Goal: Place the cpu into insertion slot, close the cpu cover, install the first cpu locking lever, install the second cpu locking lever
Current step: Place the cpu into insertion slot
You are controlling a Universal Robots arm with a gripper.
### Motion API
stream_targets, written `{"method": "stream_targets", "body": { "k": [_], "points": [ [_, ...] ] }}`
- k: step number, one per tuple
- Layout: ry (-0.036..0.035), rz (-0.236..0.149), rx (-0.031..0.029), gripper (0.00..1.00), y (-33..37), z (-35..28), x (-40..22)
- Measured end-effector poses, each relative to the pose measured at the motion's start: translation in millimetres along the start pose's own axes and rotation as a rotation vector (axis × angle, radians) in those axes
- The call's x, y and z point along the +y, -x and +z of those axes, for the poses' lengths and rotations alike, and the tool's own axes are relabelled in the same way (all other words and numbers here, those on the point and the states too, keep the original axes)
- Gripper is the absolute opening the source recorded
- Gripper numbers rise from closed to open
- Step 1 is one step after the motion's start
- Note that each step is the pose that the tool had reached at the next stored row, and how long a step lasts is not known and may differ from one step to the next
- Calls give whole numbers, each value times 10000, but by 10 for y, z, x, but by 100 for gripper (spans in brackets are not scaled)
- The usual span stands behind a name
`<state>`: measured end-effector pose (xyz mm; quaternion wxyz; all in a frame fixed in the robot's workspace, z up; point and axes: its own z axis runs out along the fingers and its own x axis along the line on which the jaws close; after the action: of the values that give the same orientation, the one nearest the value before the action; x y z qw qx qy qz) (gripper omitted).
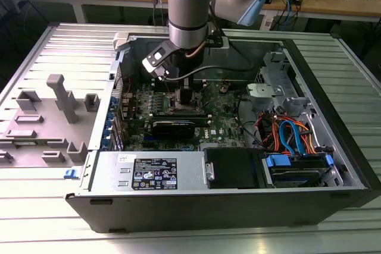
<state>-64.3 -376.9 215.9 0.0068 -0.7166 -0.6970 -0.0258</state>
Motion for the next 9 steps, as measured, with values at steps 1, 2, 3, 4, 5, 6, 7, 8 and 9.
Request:
{"method": "stream_targets", "body": {
  "k": [1,2,3,4,5,6,7,8,9],
  "points": [
    [-5,-111,3,55,6,23,0],
    [-10,-221,6,55,14,35,-1],
    [-13,-288,8,55,21,46,-2],
    [-14,-312,10,55,30,58,-8],
    [-15,-313,10,55,32,60,-8],
    [-14,-314,10,55,35,62,-9],
    [-14,-314,10,55,37,63,-9],
    [-15,-315,7,55,40,64,-9],
    [-15,-315,8,55,46,71,-9]
  ]
}}
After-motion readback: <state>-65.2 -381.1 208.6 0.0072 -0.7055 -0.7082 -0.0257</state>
